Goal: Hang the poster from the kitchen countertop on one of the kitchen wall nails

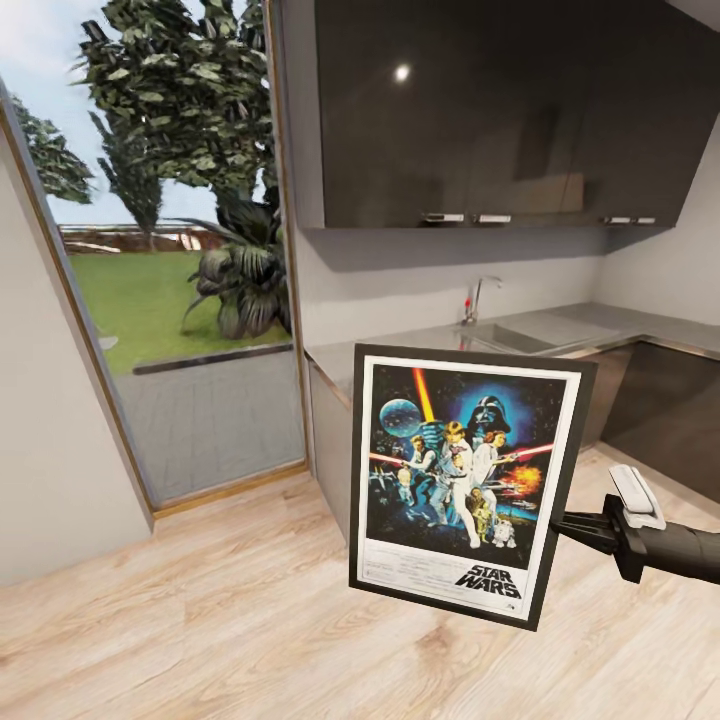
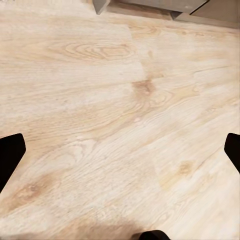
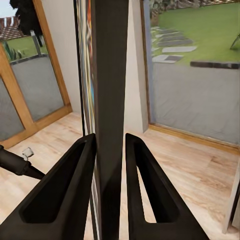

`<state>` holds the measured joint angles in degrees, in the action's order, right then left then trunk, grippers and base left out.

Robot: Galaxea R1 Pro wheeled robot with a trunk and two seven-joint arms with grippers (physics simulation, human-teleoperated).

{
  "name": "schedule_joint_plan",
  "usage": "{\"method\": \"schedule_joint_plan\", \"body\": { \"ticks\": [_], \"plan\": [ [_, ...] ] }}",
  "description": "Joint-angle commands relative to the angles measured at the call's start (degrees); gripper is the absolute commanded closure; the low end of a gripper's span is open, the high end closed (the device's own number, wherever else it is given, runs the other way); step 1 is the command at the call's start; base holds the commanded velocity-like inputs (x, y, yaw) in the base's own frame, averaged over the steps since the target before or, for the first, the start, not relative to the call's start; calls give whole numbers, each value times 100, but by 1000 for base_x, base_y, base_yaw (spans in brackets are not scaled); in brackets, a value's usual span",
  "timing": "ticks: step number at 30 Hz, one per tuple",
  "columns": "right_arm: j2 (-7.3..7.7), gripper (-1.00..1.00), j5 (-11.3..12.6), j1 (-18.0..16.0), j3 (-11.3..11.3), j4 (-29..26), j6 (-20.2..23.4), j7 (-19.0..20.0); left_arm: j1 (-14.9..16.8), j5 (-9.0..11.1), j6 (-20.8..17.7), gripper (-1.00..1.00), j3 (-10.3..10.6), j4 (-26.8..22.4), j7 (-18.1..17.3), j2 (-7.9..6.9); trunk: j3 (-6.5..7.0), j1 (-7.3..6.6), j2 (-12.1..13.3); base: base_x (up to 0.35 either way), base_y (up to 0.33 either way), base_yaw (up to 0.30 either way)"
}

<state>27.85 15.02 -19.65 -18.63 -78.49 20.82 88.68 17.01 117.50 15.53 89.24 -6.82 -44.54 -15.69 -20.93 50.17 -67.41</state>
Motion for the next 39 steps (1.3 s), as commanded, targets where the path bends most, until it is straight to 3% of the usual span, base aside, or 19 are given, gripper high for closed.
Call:
{"method": "schedule_joint_plan", "body": {
  "ticks": [1, 39],
  "plan": [
    [1, 100, 10, -4, -1, 0, 72, 27, 5, 45, 29, -100, 50, -12, -2, -5, 12, -22, 37, 0, 0, 0],
    [1, 100, 10, -4, -1, 0, 71, 27, 5, 45, 29, -100, 58, -13, 0, -5, 694, -857, 1561, 0, 0, 0]
  ]
}}
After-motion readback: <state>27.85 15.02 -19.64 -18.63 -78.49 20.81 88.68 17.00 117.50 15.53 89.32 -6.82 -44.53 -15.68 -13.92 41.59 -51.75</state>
